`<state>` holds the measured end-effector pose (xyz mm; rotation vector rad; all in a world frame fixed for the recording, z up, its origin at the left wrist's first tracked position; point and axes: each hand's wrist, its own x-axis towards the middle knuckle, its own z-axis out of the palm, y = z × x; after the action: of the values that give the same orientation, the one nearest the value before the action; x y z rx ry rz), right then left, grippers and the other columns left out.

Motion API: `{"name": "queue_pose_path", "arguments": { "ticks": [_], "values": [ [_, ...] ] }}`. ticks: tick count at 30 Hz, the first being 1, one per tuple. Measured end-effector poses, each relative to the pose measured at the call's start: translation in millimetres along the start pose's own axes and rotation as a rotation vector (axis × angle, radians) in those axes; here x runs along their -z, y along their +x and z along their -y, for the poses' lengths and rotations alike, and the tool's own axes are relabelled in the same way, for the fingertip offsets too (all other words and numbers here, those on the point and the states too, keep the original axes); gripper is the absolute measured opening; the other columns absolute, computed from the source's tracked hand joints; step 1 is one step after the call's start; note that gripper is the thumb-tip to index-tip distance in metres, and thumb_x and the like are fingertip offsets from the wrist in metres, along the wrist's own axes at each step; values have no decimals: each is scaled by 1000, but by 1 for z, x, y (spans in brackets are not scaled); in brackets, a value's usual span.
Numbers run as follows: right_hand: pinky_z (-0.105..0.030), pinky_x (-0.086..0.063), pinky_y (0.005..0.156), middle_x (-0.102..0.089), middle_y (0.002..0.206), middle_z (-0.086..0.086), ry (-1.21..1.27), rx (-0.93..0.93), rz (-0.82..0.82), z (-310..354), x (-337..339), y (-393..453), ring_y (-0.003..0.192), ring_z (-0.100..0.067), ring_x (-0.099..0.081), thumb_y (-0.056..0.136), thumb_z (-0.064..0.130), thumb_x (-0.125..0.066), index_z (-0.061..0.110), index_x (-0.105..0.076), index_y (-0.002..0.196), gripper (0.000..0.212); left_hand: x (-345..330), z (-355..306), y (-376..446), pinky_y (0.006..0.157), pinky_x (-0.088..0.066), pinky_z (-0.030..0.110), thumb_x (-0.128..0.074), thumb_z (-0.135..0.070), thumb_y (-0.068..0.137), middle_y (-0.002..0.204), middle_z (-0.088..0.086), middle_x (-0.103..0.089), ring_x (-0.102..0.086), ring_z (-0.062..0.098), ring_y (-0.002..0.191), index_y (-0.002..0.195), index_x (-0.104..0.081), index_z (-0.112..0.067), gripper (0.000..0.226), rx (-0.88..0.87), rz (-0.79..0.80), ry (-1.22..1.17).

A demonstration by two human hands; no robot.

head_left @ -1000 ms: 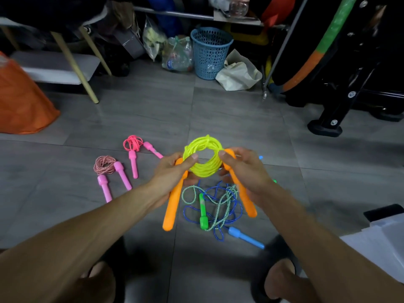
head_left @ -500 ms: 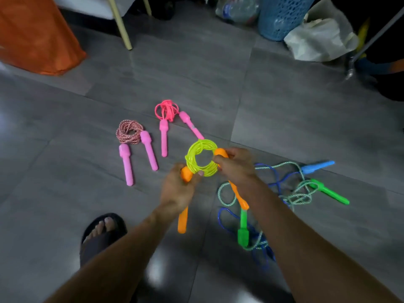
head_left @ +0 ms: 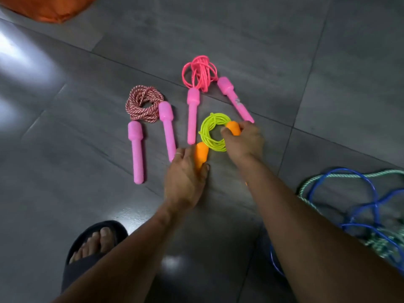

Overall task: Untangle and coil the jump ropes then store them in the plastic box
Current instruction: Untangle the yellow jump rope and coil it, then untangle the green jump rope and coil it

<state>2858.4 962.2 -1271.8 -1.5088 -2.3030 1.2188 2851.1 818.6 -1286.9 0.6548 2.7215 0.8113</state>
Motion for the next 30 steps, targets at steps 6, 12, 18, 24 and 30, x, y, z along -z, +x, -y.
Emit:
{"name": "queue_pose_path", "arguments": {
  "ticks": [6, 12, 18, 24, 30],
  "values": [
    [-36, -46, 90, -62, 122, -11, -136, 33, 91, 10, 33, -8, 116, -31, -56, 76, 50, -67, 14, -58, 119, 57, 15, -2, -22, 69, -39, 34, -63, -35, 82, 98, 7, -54, -54, 30, 89, 106, -56, -14, 33, -44, 5, 37],
    [-37, -47, 91, -66, 116, -10, -147, 108, 33, 1, 94, -47, 112, -29, -59, 80, 48, -64, 14, -59, 118, 51, 38, -32, -71, 70, -46, 39, -60, -39, 84, 105, 4, -56, -56, 28, 97, 115, -56, -20, 36, -69, 81, 73],
    [-33, -46, 91, -67, 112, -8, -196, 47, -4, -71, 186, -101, 106, -25, -62, 84, 35, -63, 11, -63, 113, 37, 16, -86, -146, 65, -49, 37, -58, -45, 82, 99, 1, -58, -58, 27, 95, 104, -59, -21, 32, -316, 273, 57],
    [-39, -51, 87, -68, 103, -4, -202, -92, -13, -167, 241, -146, 95, -25, -65, 83, 32, -64, 17, -64, 104, 26, -44, -133, -197, 74, -46, 32, -51, -67, 79, 106, -4, -59, -58, 20, 102, 105, -56, -25, 49, -198, 467, 132],
    [-40, -53, 85, -67, 106, -6, -165, -29, 0, -199, 254, -159, 93, -23, -65, 83, 30, -64, 16, -64, 106, 27, -79, -149, -197, 71, -50, 34, -64, -54, 70, 89, 4, -67, -64, 29, 86, 94, -63, -20, 42, 31, 529, 46]
  ]
}}
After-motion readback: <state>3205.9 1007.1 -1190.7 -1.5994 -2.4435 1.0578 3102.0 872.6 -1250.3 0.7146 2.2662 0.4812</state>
